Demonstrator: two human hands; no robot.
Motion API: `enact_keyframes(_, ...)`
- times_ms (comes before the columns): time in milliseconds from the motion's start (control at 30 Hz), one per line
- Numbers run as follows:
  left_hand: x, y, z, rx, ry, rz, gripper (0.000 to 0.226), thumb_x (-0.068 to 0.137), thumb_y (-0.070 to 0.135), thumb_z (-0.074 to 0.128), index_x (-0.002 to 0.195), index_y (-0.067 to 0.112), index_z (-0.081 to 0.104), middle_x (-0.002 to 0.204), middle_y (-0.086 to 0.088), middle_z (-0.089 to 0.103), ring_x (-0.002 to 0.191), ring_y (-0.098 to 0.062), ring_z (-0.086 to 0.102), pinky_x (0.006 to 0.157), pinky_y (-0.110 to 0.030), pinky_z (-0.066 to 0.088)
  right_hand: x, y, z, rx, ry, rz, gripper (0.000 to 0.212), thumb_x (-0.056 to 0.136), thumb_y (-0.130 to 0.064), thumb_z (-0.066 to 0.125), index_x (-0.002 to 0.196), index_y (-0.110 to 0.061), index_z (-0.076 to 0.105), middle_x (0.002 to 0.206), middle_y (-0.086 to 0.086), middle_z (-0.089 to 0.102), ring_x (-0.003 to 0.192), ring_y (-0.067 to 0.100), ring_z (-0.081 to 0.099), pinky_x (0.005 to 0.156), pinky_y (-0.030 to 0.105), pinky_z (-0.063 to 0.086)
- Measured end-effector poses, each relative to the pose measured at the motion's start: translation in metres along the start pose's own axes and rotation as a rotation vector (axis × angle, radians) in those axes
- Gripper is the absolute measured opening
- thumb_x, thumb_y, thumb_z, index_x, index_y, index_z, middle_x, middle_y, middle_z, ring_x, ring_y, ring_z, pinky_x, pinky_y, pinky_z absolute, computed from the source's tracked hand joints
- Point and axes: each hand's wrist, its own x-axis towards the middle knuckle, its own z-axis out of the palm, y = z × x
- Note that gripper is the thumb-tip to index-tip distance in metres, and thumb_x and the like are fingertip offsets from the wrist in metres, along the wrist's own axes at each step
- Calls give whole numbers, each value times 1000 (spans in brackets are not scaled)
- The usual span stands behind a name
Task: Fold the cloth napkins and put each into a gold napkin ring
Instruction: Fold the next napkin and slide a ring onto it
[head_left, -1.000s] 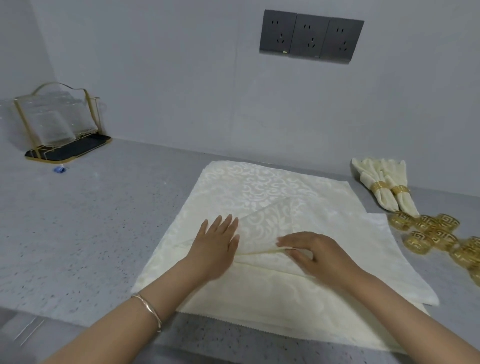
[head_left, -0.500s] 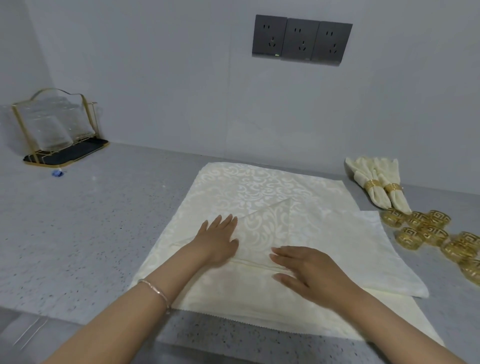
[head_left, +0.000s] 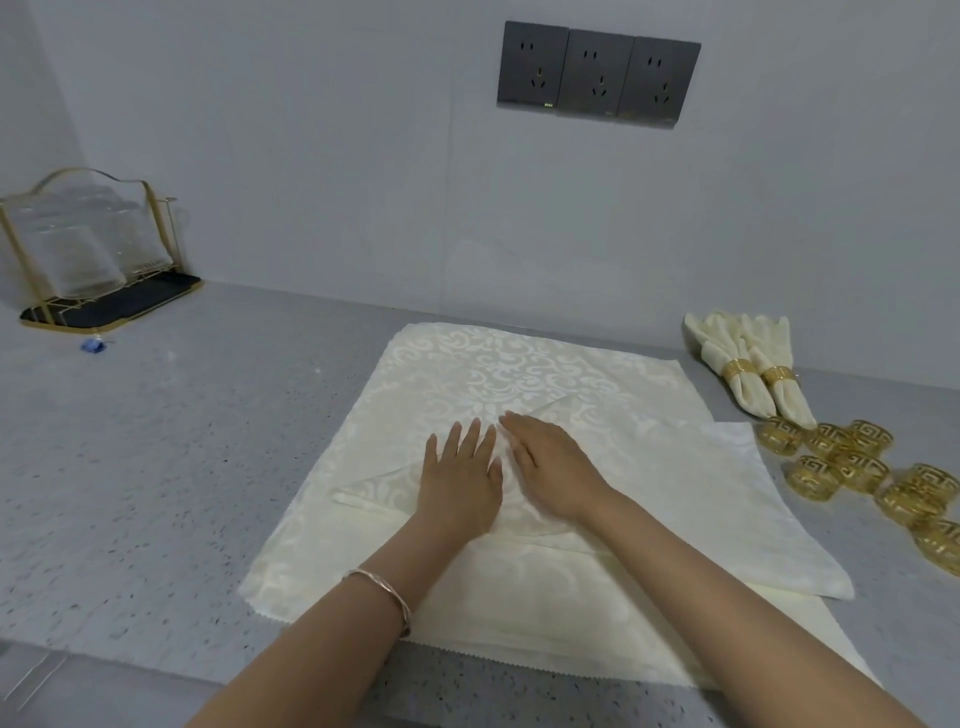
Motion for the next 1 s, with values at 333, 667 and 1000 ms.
enact_keyframes(333,5,0,9,39,34,-8,88,72,44,-25,153,23,0,161,3,-4,148,-18,-6,118,-41,-7,25,37,11,-150,-176,78,55,103,-40,15,152,-19,3,160,-7,-3,145,5,-6,118,29,-6)
enact_keyframes(667,3,1,0,26,-12,-7,54,103,38,11,154,22,0,161,4,-7,148,-18,-9,119,-41,-10,35,84,-24,-71,-106,219,57,102,-43,21,152,-18,11,160,-3,4,147,11,2,119,35,-4)
enact_keyframes(1000,16,47,11,-20,-44,107,108,58,73,-23,153,25,-1,161,4,-8,147,-19,-13,115,-43,-16,1,167,-99,-56,-217,504,75,85,-50,63,144,-16,32,150,1,32,136,21,34,111,35,28)
